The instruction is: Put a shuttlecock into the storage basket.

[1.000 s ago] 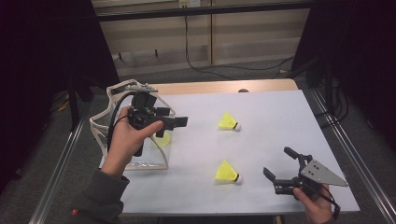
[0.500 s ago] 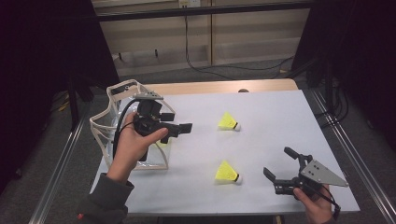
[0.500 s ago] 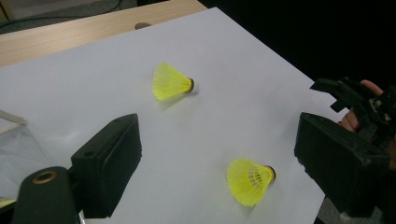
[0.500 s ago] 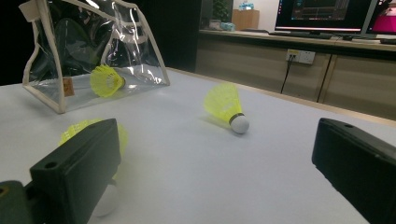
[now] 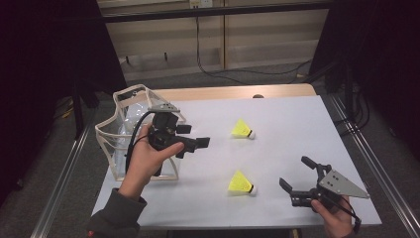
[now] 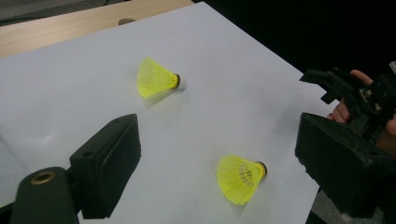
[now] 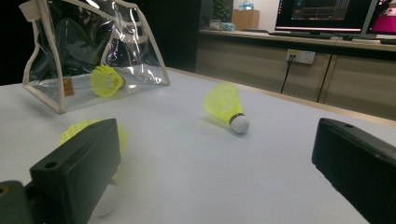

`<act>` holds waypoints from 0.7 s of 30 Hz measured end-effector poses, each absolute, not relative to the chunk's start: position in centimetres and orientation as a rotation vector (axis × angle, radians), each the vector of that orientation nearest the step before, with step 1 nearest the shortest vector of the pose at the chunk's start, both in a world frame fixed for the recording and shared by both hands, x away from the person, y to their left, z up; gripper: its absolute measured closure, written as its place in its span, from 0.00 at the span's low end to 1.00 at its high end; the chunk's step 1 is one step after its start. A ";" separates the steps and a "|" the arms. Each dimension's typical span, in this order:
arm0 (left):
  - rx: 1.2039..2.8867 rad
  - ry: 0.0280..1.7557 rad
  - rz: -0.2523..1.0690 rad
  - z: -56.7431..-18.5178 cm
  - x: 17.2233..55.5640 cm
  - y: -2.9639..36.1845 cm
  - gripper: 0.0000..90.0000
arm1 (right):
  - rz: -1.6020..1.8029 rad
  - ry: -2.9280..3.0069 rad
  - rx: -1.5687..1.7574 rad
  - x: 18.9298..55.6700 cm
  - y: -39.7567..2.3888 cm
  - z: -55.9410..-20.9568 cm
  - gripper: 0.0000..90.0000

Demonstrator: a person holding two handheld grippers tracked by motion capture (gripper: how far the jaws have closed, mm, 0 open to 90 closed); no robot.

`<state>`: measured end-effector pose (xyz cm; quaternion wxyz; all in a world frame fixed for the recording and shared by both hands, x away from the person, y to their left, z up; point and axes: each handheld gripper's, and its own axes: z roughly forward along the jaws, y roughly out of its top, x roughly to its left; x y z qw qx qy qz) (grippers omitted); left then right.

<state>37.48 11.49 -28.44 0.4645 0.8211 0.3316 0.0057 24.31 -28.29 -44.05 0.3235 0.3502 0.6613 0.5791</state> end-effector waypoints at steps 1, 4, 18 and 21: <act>2.020 0.810 0.012 -28.5 37.4 11.4 0.16 | 1.521 1.733 0.921 24.3 -28.3 -44.1 0.01; 2.027 0.799 0.012 -28.7 37.2 11.2 0.15 | 1.520 1.736 0.921 24.3 -28.3 -44.1 0.01; 2.023 0.772 -0.015 -30.3 36.6 10.5 0.13 | 1.522 1.737 0.920 24.3 -28.2 -44.1 0.01; 2.026 0.765 -0.023 -30.8 36.5 10.4 0.13 | 1.522 1.736 0.917 24.3 -28.2 -44.0 0.01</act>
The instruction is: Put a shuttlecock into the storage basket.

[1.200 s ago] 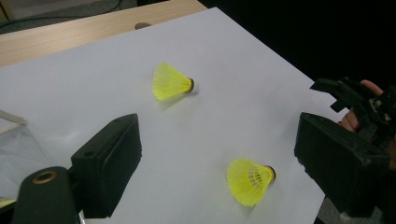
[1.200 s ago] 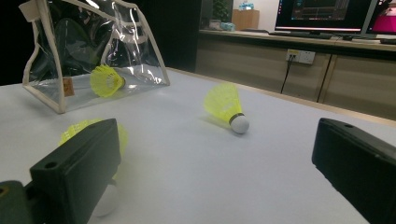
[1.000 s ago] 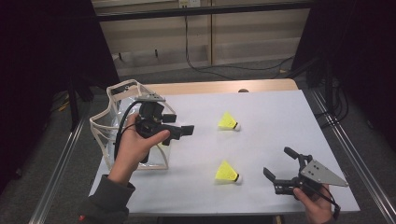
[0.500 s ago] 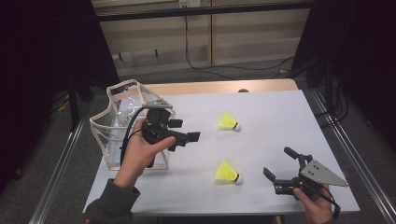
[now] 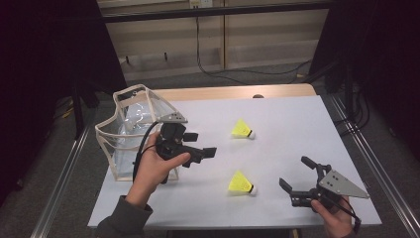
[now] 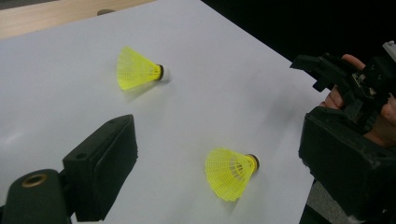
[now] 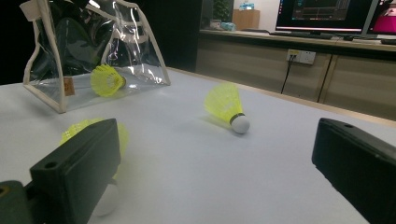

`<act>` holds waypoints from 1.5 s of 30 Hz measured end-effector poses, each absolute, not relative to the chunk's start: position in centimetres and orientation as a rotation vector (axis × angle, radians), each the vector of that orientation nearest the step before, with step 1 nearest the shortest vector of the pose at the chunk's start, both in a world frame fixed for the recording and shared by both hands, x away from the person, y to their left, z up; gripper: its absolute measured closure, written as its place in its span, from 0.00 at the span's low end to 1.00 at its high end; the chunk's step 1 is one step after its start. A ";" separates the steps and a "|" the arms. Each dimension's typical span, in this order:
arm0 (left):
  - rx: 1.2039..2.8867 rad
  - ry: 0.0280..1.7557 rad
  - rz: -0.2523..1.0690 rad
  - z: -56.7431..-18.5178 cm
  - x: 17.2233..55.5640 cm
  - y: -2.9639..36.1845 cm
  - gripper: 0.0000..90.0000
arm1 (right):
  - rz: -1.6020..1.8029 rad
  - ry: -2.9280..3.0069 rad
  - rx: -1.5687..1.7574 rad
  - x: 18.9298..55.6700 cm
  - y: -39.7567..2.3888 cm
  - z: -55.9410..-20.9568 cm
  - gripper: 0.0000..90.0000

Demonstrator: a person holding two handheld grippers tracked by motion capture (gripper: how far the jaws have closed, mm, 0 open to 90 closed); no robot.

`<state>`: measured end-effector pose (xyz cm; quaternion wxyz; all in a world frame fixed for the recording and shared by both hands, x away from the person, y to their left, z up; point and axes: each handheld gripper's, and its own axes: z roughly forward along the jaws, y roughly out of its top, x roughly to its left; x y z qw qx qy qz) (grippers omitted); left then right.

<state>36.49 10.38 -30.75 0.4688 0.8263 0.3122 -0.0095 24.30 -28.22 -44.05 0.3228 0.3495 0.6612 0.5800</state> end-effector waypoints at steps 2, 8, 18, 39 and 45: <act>2.029 0.764 -0.026 -31.0 36.4 10.2 0.12 | 1.521 1.737 0.918 24.3 -28.2 -44.0 0.01; 2.030 0.756 -0.034 -31.6 36.2 10.0 0.12 | 1.523 1.740 0.918 24.3 -28.2 -44.1 0.01; 2.044 0.748 -0.033 -32.8 36.0 10.0 0.12 | 1.525 1.741 0.914 24.3 -28.2 -44.1 0.01; 2.049 0.732 -0.037 -34.9 35.0 9.5 0.11 | 1.525 1.743 0.913 24.3 -28.1 -44.1 0.01; 2.045 0.735 -0.043 -35.6 34.9 9.4 0.11 | 1.524 1.744 0.916 24.3 -28.2 -44.1 0.01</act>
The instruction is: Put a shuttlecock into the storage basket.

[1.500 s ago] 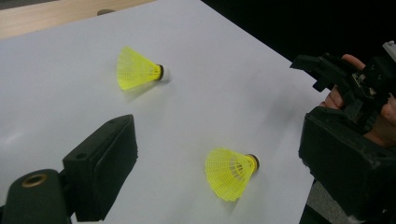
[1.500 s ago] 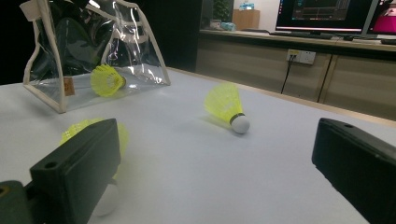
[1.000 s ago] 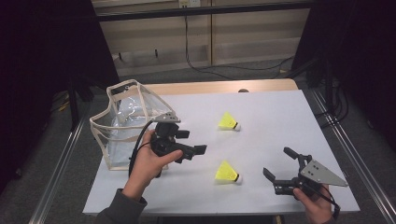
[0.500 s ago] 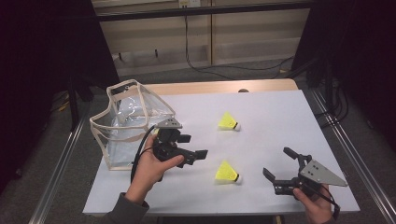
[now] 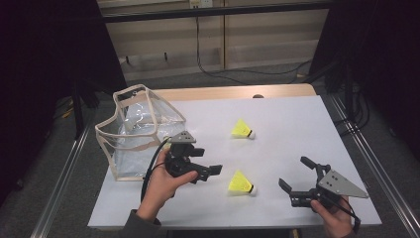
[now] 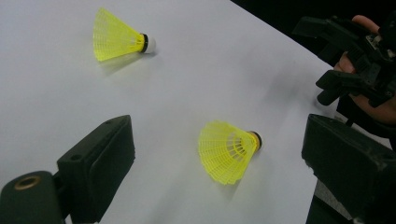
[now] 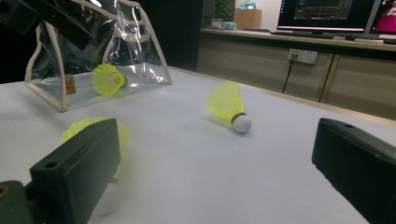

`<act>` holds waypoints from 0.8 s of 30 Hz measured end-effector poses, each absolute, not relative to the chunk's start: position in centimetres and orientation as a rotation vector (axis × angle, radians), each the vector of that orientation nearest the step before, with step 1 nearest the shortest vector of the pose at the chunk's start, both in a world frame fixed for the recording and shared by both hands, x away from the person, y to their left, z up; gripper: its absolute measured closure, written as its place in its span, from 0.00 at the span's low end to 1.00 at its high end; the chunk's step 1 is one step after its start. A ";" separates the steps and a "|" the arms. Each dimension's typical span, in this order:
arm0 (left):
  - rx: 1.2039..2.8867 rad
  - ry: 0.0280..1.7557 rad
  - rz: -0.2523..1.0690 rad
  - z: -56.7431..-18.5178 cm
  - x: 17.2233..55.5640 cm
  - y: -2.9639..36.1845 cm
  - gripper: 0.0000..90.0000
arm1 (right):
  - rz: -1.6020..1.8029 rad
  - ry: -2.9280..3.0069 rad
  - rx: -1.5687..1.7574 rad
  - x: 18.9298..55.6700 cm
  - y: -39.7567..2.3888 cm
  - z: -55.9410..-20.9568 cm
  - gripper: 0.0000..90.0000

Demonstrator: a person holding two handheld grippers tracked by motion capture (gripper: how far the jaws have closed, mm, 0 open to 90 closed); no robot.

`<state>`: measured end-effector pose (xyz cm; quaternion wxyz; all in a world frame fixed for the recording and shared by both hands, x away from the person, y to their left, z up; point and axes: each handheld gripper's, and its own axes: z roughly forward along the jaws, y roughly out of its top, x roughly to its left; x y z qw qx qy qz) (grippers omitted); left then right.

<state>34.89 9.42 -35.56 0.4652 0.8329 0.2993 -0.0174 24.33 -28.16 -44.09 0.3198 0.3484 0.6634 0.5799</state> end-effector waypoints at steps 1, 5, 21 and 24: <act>2.047 0.733 -0.044 -35.7 34.9 9.4 0.11 | 1.524 1.743 0.916 24.3 -28.2 -44.1 0.01; 2.046 0.729 -0.031 -35.8 34.7 9.4 0.11 | 1.523 1.744 0.916 24.3 -28.1 -44.1 0.01; 2.061 0.709 -0.020 -37.4 34.3 8.5 0.10 | 1.520 1.745 0.921 24.4 -28.1 -44.1 0.01; 2.057 0.713 -0.012 -37.6 34.2 8.4 0.10 | 1.518 1.747 0.917 24.4 -28.1 -44.1 0.01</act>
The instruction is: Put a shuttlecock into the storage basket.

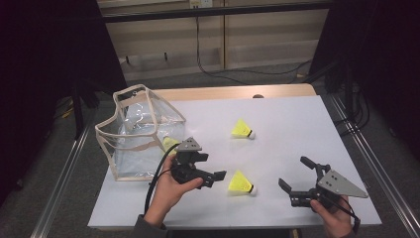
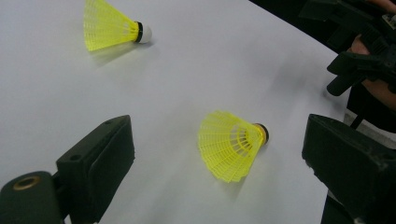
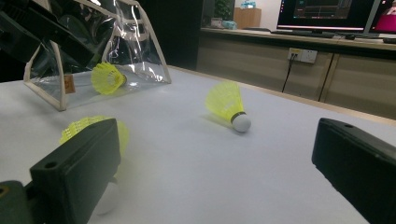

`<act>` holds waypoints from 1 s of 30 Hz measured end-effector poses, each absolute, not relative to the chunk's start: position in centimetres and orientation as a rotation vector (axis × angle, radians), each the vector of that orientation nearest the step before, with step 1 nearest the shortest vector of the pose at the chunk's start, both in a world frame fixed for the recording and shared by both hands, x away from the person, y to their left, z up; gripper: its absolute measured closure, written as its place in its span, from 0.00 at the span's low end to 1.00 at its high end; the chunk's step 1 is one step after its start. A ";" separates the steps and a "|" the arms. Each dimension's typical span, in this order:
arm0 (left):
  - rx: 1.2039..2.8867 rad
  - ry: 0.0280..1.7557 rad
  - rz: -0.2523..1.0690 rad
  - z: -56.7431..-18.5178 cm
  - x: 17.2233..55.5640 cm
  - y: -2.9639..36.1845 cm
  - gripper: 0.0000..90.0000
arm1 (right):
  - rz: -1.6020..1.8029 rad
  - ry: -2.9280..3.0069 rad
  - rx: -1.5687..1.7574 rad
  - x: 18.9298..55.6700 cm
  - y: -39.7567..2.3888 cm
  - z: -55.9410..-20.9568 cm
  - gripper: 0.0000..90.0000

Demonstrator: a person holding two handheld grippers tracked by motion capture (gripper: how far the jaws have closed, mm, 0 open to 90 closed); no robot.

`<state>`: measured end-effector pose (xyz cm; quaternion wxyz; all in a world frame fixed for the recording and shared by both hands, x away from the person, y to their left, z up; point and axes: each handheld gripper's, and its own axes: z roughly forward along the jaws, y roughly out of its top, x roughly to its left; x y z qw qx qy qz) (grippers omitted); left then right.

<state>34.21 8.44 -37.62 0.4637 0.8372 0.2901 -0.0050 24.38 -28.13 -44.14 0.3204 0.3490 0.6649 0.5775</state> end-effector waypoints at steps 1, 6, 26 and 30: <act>2.053 0.713 -0.022 -37.7 34.2 8.4 0.10 | 1.518 1.747 0.918 24.4 -28.1 -44.1 0.01; 2.049 0.707 -0.029 -38.2 34.2 8.2 0.10 | 1.519 1.743 0.921 24.4 -28.1 -44.2 0.01; 2.063 0.678 -0.054 -39.9 33.5 7.3 0.10 | 1.513 1.754 0.913 24.4 -28.0 -44.2 0.01; 2.070 0.673 -0.061 -40.2 33.4 7.1 0.10 | 1.511 1.753 0.915 24.5 -28.1 -44.2 0.01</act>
